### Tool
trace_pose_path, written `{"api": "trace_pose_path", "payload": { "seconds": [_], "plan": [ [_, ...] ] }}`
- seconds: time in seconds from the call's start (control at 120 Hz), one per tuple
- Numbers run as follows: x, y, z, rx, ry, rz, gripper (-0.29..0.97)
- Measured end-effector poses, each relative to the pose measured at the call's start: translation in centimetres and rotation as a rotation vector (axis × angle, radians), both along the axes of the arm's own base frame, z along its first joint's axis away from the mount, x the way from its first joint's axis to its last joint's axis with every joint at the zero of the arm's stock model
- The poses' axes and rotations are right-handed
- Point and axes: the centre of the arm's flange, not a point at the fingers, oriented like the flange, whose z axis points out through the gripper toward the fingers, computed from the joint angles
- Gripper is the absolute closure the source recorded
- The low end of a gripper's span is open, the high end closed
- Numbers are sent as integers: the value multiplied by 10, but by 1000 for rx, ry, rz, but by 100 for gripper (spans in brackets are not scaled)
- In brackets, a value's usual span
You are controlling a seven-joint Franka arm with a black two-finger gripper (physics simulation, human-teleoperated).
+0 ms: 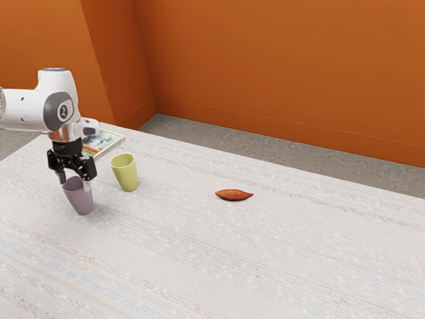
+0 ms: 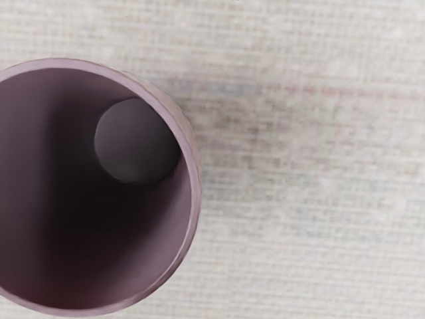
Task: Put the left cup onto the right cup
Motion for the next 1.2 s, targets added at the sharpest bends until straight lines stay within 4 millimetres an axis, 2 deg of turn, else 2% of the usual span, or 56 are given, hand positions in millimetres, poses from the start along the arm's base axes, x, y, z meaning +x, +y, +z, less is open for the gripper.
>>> {"api": "trace_pose_path", "payload": {
  "seconds": [0.15,0.3,0.4,0.625,0.667,0.817,0.908,1.025,1.2],
  "plan": [
    [13,-5,-6,12,-34,-24,0],
    [17,-8,-9,12,-61,-31,0],
    [19,-9,-28,10,-40,-33,0],
    [20,-9,-48,4,-32,-33,0],
    [20,-9,-49,2,-33,-31,5],
    [22,-9,-50,1,-41,-26,42],
    [22,-9,-49,1,-45,-24,57],
    [22,-8,-49,3,-44,-24,68],
    [20,-2,-46,12,-41,-20,75]
  ]
}}
